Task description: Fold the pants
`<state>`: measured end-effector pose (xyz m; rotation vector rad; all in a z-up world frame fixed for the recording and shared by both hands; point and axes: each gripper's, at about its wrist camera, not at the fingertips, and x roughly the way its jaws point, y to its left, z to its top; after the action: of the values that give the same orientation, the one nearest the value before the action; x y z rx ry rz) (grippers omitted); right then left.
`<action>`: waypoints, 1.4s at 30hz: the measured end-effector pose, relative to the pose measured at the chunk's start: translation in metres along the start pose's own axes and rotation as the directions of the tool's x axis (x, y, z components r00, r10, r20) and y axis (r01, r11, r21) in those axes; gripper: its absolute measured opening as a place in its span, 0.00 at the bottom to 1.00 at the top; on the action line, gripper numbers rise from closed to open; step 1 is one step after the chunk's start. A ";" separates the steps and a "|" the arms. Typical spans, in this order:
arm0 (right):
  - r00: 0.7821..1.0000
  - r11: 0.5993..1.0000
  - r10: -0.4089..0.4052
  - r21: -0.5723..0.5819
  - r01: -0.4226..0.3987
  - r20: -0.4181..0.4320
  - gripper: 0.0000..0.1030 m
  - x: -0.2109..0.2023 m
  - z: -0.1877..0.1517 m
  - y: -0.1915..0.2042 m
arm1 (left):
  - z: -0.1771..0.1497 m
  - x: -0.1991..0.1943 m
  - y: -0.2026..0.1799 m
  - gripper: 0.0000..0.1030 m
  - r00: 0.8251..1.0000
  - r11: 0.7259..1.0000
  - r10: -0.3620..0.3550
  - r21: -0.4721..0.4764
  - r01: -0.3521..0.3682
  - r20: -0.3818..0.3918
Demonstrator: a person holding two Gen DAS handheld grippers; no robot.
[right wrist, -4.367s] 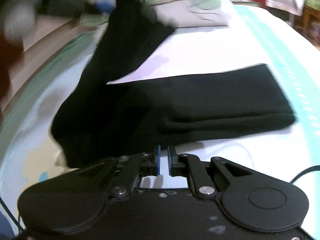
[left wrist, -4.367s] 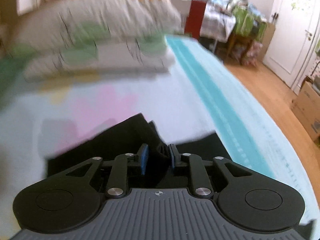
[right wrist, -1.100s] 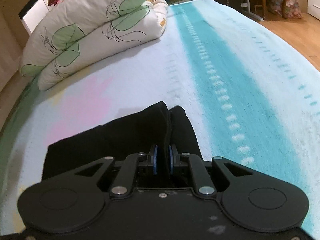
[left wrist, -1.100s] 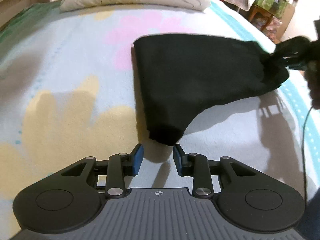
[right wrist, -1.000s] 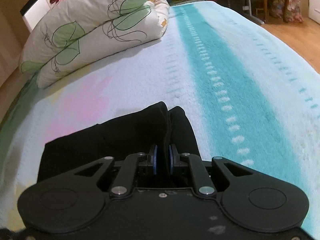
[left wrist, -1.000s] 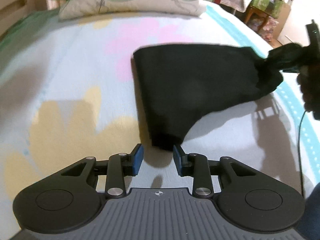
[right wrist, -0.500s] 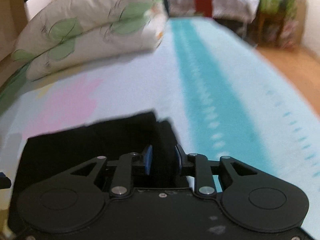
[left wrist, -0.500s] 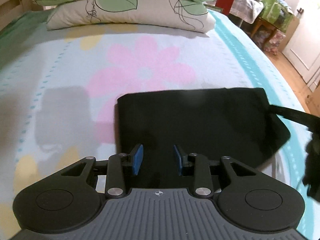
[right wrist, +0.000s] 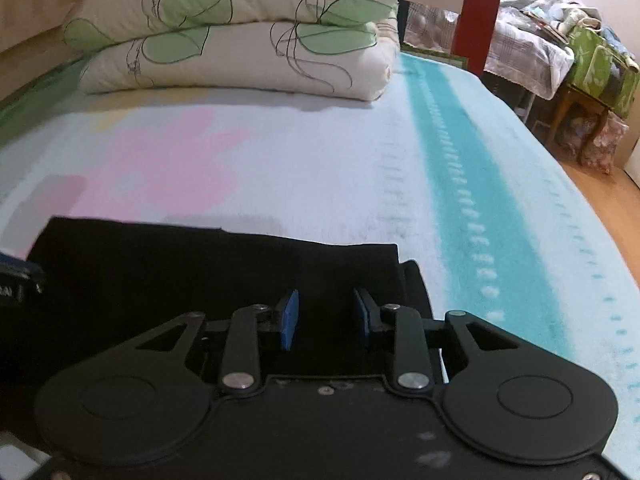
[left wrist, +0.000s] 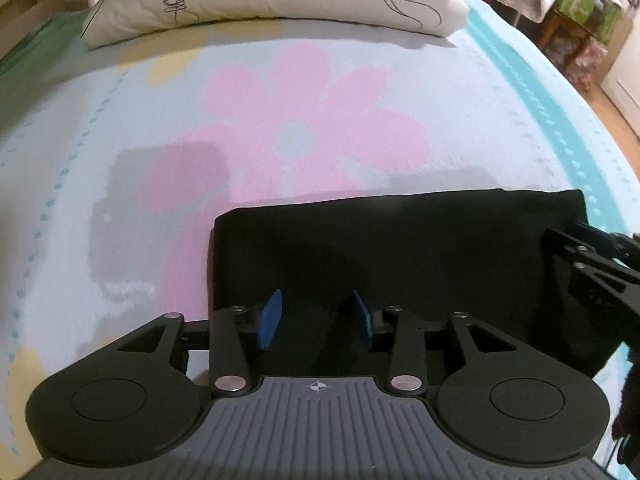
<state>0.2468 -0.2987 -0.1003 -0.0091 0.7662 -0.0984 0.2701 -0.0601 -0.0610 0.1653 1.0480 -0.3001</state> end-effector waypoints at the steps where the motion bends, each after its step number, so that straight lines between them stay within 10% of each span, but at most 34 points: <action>1: 1.000 1.000 -0.007 -0.020 0.007 0.010 0.30 0.001 -0.002 0.003 | 0.001 0.002 -0.002 0.41 1.000 1.000 0.005 0.012 -0.005 0.002; 24: 0.999 0.995 -0.006 -0.099 0.010 0.047 0.31 -0.010 -0.019 0.007 | -0.021 -0.011 0.000 0.49 0.999 0.992 0.032 0.124 -0.035 0.020; 27: 0.997 0.988 -0.030 -0.152 0.040 0.070 0.31 -0.023 -0.031 0.011 | -0.041 -0.020 0.002 0.65 0.996 0.983 0.079 0.160 -0.085 0.043; 34: 0.995 0.990 -0.029 -0.133 0.041 0.095 0.37 -0.046 -0.050 0.007 | -0.062 -0.027 0.044 0.72 0.999 0.998 -0.048 -0.031 0.048 0.010; 38: 0.993 0.996 -0.072 -0.046 0.077 0.092 0.52 -0.052 -0.058 -0.008 | -0.062 -0.025 0.046 0.76 0.998 0.998 -0.066 -0.023 0.066 0.015; 42: 0.998 0.980 0.045 0.192 -0.053 0.047 0.63 -0.046 -0.061 -0.049 | -0.056 -0.019 0.045 0.84 0.997 0.996 -0.083 -0.010 0.083 0.006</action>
<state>0.1671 -0.3415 -0.1101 0.1912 0.7118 -0.1250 0.2292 0.0008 -0.0719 0.1117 1.0520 -0.3702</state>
